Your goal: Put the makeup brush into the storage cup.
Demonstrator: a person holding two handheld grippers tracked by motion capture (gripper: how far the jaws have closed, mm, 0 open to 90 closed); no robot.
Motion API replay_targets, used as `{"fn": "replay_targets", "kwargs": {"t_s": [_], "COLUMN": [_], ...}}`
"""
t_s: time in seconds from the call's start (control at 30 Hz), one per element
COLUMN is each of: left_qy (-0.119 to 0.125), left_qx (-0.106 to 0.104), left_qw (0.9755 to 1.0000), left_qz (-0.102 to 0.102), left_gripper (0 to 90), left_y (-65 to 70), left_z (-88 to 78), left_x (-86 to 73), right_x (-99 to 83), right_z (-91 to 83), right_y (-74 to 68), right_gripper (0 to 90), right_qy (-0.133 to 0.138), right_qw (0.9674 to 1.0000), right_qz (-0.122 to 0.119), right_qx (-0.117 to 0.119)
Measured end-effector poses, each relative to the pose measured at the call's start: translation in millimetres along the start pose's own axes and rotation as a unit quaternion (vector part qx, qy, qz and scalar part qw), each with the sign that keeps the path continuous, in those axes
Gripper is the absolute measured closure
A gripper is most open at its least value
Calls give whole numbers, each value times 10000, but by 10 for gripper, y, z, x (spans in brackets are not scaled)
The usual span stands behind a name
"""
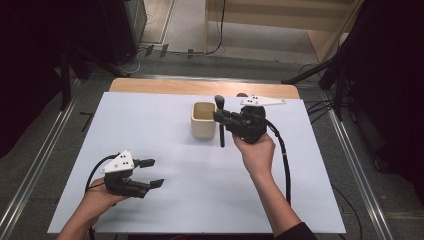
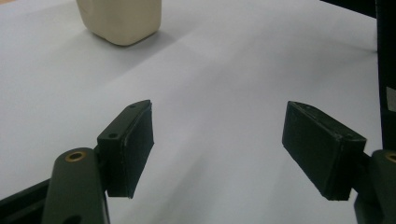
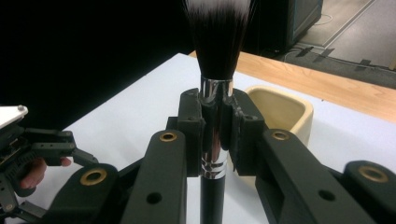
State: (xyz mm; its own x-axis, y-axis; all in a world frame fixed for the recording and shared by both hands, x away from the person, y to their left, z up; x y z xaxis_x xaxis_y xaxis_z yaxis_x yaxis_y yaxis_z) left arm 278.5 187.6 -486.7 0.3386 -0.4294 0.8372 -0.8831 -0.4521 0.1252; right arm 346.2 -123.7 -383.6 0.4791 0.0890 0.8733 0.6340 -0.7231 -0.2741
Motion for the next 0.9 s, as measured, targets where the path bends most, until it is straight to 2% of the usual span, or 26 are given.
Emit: {"fn": "replay_targets", "kwargs": {"t_s": [0.1,0.27,0.53,0.77,0.9], "left_qy": [15,67,11,61,90], "left_qx": [15,73,102,144,175], "left_qw": [10000,9999,9999,9998,9997], "left_qz": [-25,-45,-75,-112,-153], "left_gripper": [259,259,258,257,257], "left_y": [-6,-34,-56,-85,-100], "left_z": [-21,-54,-57,-77,-86], "left_x": [-10,-15,-42,-41,-43], "right_x": [49,129,235,345,414], "right_z": [4,17,79,112,129], "right_y": [-2,9,26,28,47], "right_gripper": [777,777,777,777,777], "right_qy": [26,115,125,90,196], "right_qw": [10000,9999,9999,9997,9997], "right_qz": [-69,-52,-94,-200,-116], "right_qx": [-26,-6,-22,-60,-60]}}
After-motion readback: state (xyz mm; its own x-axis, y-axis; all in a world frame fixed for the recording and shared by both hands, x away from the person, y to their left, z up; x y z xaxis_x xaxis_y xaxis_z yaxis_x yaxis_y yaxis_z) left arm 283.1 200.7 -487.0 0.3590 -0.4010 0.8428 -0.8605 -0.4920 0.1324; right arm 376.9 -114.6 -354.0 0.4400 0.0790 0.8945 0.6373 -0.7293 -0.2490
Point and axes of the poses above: each handheld gripper's, and its own axes: z roughly forward along the jaws, x roughly out of its top, y roughly to its right, the point moved 4 cm from there along z, roughly forward along the jaws
